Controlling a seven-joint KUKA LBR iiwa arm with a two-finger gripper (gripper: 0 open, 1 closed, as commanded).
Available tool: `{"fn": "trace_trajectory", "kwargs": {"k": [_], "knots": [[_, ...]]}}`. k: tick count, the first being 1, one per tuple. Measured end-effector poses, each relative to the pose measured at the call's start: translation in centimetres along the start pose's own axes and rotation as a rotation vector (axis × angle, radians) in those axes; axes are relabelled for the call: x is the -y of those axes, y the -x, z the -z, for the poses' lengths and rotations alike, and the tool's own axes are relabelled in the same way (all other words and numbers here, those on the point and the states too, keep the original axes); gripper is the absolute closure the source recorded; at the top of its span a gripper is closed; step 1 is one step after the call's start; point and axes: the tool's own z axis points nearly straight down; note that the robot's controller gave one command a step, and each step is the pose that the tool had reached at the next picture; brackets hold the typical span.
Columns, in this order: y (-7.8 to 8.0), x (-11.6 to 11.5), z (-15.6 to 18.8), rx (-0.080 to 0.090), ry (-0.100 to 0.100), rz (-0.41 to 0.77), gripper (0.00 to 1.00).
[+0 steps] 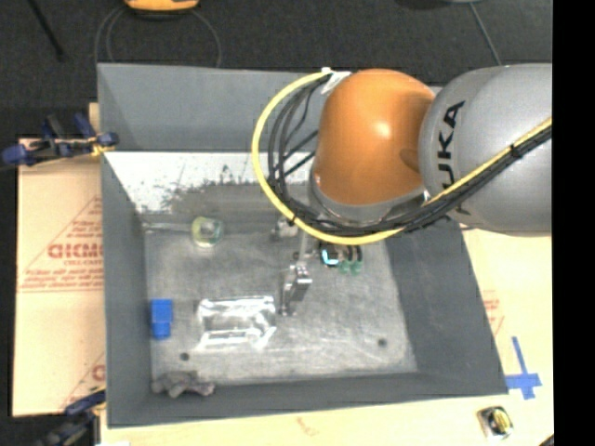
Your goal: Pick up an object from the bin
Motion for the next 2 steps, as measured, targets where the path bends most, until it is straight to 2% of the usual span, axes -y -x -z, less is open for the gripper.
{"fn": "trace_trajectory", "kwargs": {"k": [1,2], "knots": [[-2.72,-4.33,-12.30,-0.002,0.000,0.079,0.00],[-2.44,-4.21,-11.89,0.007,0.001,0.070,1.00]]}}
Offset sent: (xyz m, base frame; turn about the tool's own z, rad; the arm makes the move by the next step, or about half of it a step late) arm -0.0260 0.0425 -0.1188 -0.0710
